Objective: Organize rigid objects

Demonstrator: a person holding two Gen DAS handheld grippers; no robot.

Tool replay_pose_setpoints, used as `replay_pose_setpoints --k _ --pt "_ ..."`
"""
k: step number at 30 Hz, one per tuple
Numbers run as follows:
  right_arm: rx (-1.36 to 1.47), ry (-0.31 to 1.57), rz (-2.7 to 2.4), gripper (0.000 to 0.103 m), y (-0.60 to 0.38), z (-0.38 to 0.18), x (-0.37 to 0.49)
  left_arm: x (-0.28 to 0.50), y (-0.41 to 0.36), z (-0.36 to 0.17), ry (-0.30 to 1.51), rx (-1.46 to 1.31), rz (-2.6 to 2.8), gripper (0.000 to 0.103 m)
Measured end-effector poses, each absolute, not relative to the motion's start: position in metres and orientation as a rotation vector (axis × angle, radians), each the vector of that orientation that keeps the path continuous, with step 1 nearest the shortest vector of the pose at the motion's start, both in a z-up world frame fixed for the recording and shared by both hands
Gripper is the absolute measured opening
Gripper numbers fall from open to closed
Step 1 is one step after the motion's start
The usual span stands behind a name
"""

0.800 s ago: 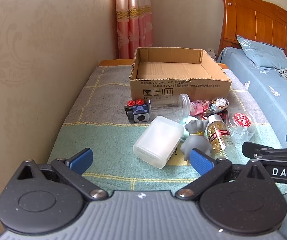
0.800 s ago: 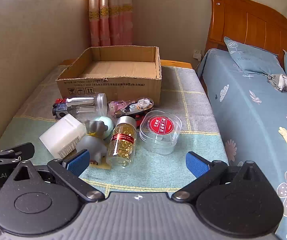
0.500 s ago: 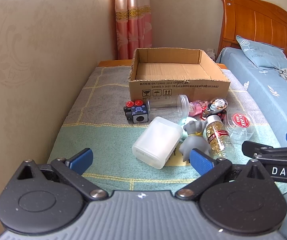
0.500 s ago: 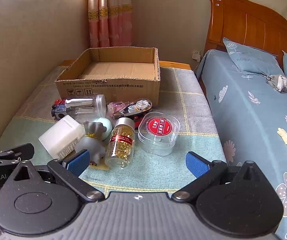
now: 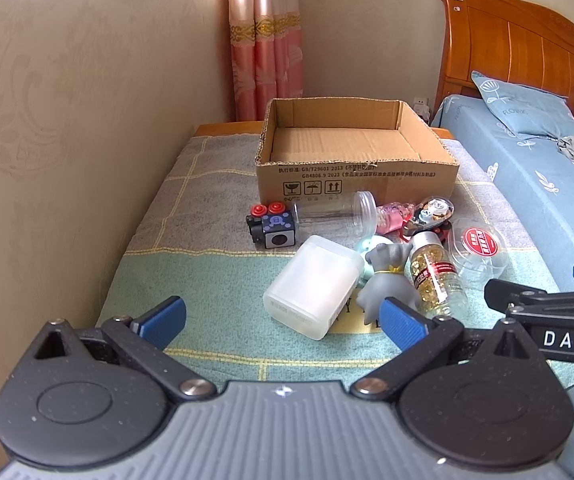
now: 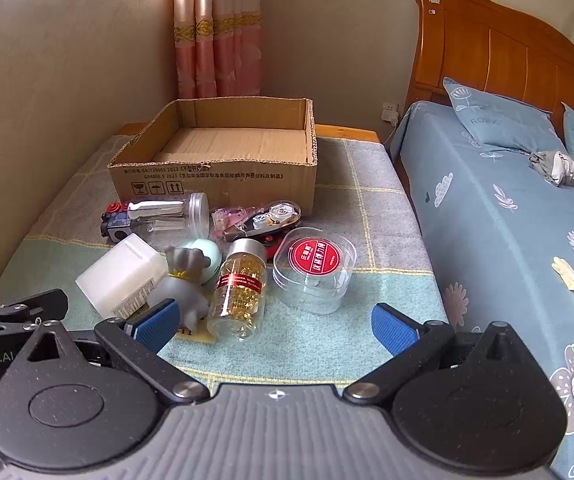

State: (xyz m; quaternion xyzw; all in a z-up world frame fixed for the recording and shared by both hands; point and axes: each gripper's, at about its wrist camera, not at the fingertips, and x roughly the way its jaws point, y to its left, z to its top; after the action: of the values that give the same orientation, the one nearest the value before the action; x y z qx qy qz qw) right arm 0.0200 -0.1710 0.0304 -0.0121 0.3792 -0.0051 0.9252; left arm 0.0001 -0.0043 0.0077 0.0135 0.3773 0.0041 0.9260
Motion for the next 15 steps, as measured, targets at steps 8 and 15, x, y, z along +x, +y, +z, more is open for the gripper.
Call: replay_pose_setpoints --k 8,15 --pt "-0.024 0.774 -0.012 0.103 -0.1713 0.0315 0.0195 0.0006 -0.0044 0.0100 0.770 0.028 0.009 0.102" --pt "-0.027 0.771 -0.015 0.103 -0.1706 0.0329 0.0190 -0.0004 -0.0045 0.0101 0.769 0.029 0.010 0.102"
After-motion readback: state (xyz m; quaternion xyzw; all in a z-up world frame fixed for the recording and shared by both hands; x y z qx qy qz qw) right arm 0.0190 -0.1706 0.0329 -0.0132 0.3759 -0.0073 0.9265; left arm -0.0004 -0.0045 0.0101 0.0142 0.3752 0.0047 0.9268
